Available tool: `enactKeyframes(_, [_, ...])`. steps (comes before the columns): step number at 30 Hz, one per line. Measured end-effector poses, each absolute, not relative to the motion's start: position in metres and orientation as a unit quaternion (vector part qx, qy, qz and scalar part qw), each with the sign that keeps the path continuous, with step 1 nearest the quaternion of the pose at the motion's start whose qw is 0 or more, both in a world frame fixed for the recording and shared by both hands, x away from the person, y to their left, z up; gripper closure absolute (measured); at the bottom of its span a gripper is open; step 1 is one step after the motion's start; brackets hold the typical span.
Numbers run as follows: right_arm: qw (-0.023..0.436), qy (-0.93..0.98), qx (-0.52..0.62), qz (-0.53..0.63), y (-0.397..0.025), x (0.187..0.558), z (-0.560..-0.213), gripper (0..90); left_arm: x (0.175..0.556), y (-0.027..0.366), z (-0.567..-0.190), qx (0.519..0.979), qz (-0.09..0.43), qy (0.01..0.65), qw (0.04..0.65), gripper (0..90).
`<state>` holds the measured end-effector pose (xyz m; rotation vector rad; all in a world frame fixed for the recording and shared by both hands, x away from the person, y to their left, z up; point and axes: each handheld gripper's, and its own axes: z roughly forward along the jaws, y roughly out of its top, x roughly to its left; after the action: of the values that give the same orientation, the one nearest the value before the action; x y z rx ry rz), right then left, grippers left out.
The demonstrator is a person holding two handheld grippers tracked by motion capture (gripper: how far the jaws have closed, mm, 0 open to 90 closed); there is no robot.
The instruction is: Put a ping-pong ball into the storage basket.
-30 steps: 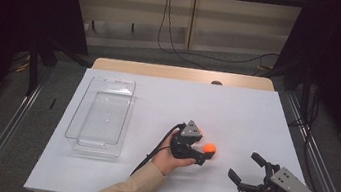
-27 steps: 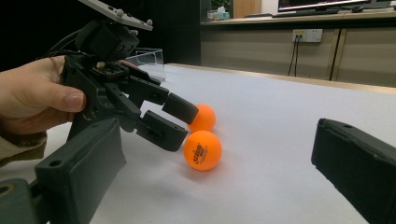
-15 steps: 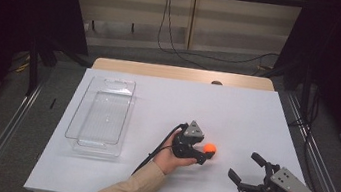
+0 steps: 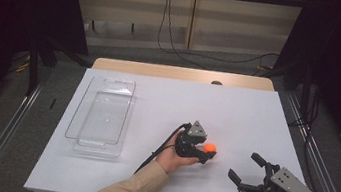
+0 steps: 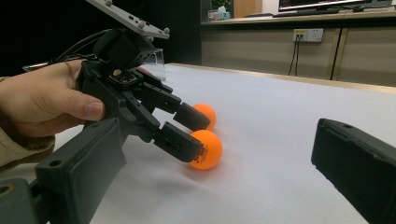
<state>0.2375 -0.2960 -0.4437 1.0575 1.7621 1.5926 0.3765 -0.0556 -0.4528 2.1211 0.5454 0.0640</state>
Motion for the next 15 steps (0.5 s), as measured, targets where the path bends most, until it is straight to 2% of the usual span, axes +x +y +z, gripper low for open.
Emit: enactKeyframes(15, [0.266, 0.652, 0.395, 0.59, -0.2971, 0.2366, -0.4444, 1.7, 0.3796, -0.0599, -0.4585, 0.863, 0.016, 0.228, 0.45, 43.9])
